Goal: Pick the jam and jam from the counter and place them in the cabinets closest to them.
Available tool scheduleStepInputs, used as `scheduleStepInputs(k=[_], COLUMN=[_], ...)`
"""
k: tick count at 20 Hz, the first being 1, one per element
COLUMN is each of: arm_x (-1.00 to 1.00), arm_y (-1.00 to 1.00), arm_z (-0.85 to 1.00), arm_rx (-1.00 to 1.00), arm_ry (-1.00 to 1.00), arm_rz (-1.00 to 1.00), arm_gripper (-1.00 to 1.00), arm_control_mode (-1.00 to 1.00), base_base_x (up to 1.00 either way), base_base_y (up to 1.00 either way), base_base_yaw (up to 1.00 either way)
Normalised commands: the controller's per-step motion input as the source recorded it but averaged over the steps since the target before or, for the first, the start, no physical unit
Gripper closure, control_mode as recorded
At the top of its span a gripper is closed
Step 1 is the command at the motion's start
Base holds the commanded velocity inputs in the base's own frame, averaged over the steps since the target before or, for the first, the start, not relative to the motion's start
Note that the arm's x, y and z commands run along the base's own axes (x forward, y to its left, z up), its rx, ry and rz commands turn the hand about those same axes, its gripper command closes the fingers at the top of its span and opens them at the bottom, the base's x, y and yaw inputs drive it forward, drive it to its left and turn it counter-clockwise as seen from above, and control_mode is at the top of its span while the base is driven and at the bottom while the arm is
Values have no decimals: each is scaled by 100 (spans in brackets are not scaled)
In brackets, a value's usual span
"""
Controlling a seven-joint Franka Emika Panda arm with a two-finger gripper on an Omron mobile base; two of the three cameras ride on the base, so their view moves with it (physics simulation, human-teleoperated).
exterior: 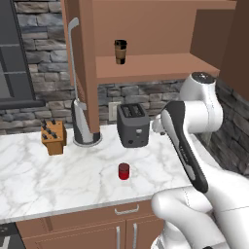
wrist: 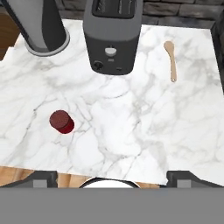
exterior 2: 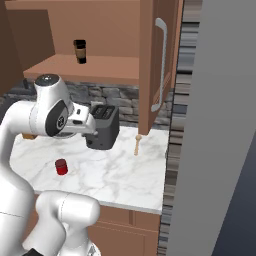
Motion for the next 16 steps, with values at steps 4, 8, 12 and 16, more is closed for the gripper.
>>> scheduleStepInputs(k=[4,8,12,16], arm_x=[0,0,0,0], arm_y=[33,36,33,36], arm_z=[-20,-22,-25,-26], arm_rx=[-1,-1,0,0], arm_ry=[0,0,3,4], arm_rz=[1,0,0,0], arm_gripper=[-100,-100,-100,-100], arm_control_mode=[-100,-100,-100,-100], base_base_x=[0,0,0,0], base_base_y=[0,0,0,0], base_base_yaw=[0,0,0,0])
